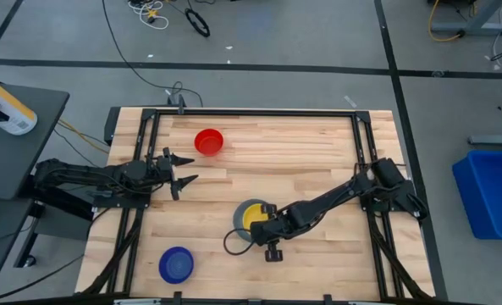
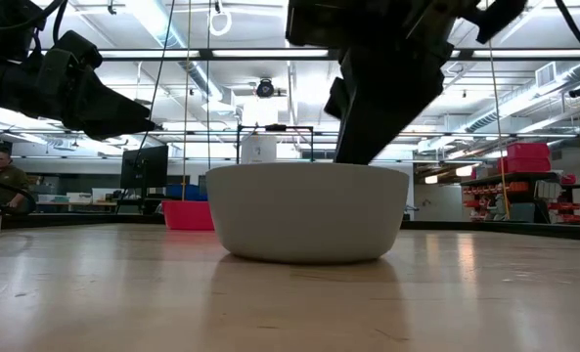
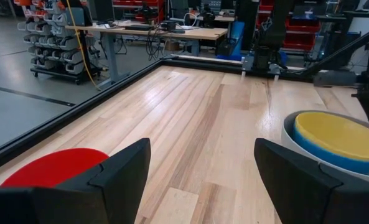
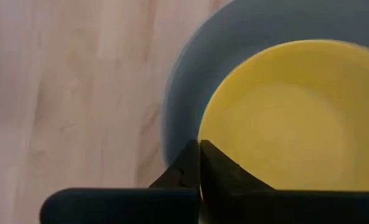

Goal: Nest bowls inside each other
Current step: Stack the yellow bowl on top of the blue bowl, then stack the red bowl on top of the yellow bowl

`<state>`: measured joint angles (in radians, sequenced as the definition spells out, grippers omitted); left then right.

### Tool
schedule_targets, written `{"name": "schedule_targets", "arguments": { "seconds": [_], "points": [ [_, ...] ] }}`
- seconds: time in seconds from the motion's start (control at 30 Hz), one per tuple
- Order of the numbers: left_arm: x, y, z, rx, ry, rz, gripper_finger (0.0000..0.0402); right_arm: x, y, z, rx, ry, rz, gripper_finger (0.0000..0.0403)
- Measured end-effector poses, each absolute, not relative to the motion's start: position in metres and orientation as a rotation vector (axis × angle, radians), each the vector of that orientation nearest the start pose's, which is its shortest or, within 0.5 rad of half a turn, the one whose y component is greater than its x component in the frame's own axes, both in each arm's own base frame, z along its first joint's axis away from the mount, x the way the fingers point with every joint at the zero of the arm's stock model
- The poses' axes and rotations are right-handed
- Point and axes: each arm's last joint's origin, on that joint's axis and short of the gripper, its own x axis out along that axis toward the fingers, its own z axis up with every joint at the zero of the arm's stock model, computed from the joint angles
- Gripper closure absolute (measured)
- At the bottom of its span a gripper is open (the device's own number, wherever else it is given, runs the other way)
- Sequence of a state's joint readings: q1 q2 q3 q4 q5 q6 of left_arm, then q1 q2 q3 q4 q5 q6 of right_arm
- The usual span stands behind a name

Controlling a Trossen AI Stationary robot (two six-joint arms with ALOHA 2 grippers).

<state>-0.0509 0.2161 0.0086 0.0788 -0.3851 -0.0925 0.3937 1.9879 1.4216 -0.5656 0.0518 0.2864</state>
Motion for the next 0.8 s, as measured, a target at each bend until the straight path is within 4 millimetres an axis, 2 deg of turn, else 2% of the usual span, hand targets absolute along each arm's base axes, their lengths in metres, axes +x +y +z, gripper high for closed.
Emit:
{"name": "schedule_targets", "arguments": {
  "seconds": [0.17,0.33,0.53,0.67,0.8],
  "points": [
    [0.108,0.005,0.156,-0.064,0.110,0.339,0.0107,0.376,0.153,0.179,-0.005,1.134,0.127,0.0402],
    [0.108,0.005,0.156,-0.064,0.111,0.340,0.0107,0.372,0.151,0.194,-0.006,1.102,0.146,0.0387],
    [0.108,0.005,0.156,-0.064,0.111,0.340,0.0107,0.372,0.150,0.206,-0.017,1.042,0.130,0.0322],
    [0.108,0.005,0.156,-0.064,0.111,0.343,0.0107,0.375,0.145,0.207,-0.007,1.030,0.118,0.0273],
    [0.108,0.006,0.156,-0.064,0.111,0.344,0.0107,0.378,0.137,0.207,-0.034,1.013,0.070,0.0241]
  ]
}}
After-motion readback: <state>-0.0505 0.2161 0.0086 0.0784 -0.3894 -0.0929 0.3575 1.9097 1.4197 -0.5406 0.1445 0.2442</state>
